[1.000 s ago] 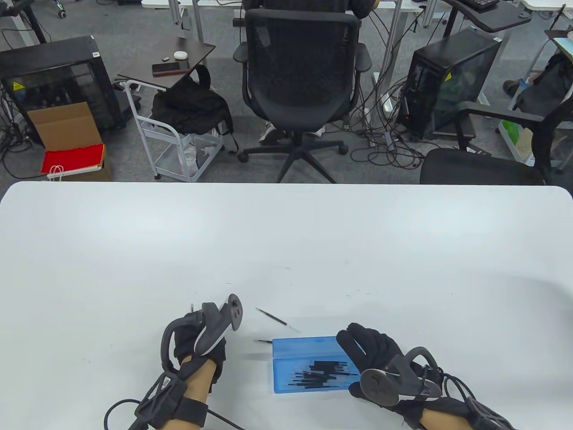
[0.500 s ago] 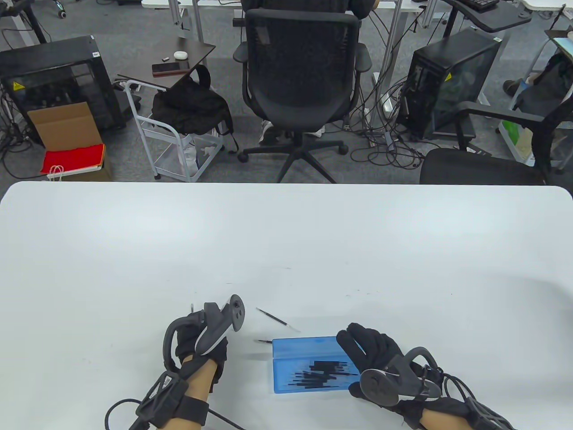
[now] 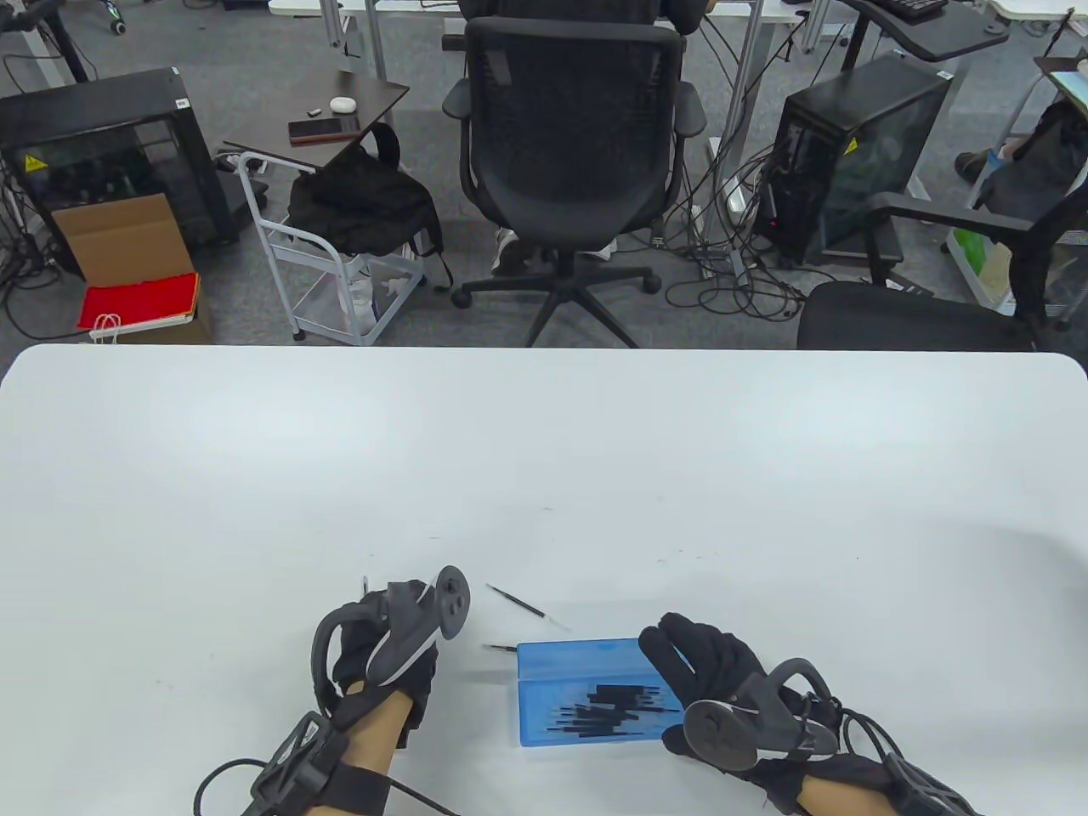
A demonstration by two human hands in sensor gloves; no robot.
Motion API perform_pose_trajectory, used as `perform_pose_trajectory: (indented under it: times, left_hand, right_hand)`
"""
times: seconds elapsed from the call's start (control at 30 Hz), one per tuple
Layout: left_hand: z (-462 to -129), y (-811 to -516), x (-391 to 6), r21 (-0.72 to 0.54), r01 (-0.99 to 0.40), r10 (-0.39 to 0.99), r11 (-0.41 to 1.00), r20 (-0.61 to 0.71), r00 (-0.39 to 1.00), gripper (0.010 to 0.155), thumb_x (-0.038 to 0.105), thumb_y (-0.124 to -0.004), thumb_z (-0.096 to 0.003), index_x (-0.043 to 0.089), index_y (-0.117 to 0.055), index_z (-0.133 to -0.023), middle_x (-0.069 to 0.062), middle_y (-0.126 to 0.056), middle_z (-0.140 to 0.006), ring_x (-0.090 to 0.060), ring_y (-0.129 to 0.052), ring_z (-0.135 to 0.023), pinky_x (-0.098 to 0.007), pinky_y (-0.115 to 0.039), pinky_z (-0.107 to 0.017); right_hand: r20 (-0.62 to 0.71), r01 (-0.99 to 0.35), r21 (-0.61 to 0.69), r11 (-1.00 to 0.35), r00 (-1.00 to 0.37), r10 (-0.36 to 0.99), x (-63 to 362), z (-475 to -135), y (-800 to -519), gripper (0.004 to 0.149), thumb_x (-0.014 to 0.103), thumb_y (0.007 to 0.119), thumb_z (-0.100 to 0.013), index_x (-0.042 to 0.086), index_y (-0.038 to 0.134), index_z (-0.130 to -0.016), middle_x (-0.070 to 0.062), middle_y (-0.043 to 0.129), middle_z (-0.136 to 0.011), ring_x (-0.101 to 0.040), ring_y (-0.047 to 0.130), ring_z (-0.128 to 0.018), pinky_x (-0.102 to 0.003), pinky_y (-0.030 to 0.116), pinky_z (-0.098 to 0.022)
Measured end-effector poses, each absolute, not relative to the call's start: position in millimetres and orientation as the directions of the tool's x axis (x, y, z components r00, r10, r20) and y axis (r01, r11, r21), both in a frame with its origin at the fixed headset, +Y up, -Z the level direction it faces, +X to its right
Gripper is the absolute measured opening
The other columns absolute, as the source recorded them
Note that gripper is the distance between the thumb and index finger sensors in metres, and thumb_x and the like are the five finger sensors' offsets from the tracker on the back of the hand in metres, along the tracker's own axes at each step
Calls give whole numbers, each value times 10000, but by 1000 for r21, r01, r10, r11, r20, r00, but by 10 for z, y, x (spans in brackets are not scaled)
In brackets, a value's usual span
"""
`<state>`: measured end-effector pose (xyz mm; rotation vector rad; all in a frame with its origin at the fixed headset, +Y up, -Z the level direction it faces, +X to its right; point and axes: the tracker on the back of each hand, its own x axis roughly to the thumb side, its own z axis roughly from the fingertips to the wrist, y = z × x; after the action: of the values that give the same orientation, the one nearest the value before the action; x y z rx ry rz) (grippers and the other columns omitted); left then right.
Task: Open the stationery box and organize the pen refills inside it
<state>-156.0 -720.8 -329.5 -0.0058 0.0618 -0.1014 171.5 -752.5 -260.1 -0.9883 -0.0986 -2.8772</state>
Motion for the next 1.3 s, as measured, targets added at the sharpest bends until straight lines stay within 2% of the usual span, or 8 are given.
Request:
perform_pose_trajectory:
  times: [0.23,0.43,0.6,0.7,0.93,1.1,1.3]
  left_hand:
    - [-2917,-6782,-1163,144,75,-97,987,153,983,551,316,-1006,-383,149,-868,-889,-24,-1046,-737,-250,-1097,-550,-551,-847,-632]
    - [-2516,-6671,-696,236,90,-172,968,355,919,551,322,-1002,-383,157,-864,-891,-18,-1044,-739,-243,-1097,-553,-548,-848,-634]
    - [-2294,-6741,-350,253,90,-214,963,517,829,552,327,-999,-384,164,-861,-892,-14,-1043,-742,-237,-1097,-556,-542,-850,-637]
    - [-2248,-6881,-150,244,129,-252,961,589,768,551,328,-998,-383,170,-860,-892,-10,-1041,-744,-235,-1097,-559,-543,-849,-640]
    - [-2252,-7184,79,239,268,-358,934,635,685,544,326,-998,-381,176,-866,-887,-6,-1044,-744,-235,-1096,-562,-542,-847,-643]
    - [-2229,-7294,173,271,337,-430,902,642,635,543,323,-1000,-380,180,-866,-886,-3,-1045,-745,-235,-1097,-565,-539,-846,-646]
    - [-2226,-7387,231,265,382,-455,885,667,590,540,319,-997,-381,183,-865,-887,-1,-1043,-750,-237,-1095,-576,-540,-839,-652]
  right_hand:
    - [615,113,29,-993,-785,-72,1714,-2602,-7527,1121,570,788,-471,179,-25,-1136,-273,111,-1227,-526,494,-1090,-639,521,-798]
    - [614,114,29,-993,-786,-73,1712,-2603,-7528,1122,572,787,-470,178,-25,-1136,-274,109,-1227,-525,497,-1088,-639,521,-799]
    - [614,115,29,-993,-786,-73,1711,-2603,-7529,1123,571,788,-471,177,-26,-1136,-274,106,-1226,-525,500,-1086,-638,521,-799]
    - [614,116,27,-993,-785,-75,1710,-2603,-7529,1122,571,787,-471,176,-25,-1136,-274,109,-1226,-524,498,-1088,-639,522,-798]
    - [616,116,27,-993,-784,-75,1711,-2602,-7530,1120,569,788,-471,177,-24,-1136,-274,110,-1226,-524,497,-1088,-639,521,-798]
    - [618,114,30,-993,-783,-72,1712,-2602,-7530,1115,567,786,-474,175,-20,-1136,-278,111,-1226,-525,498,-1088,-639,521,-798]
    - [618,117,26,-993,-783,-76,1711,-2599,-7531,1118,568,786,-473,176,-25,-1136,-277,112,-1226,-525,500,-1087,-639,522,-798]
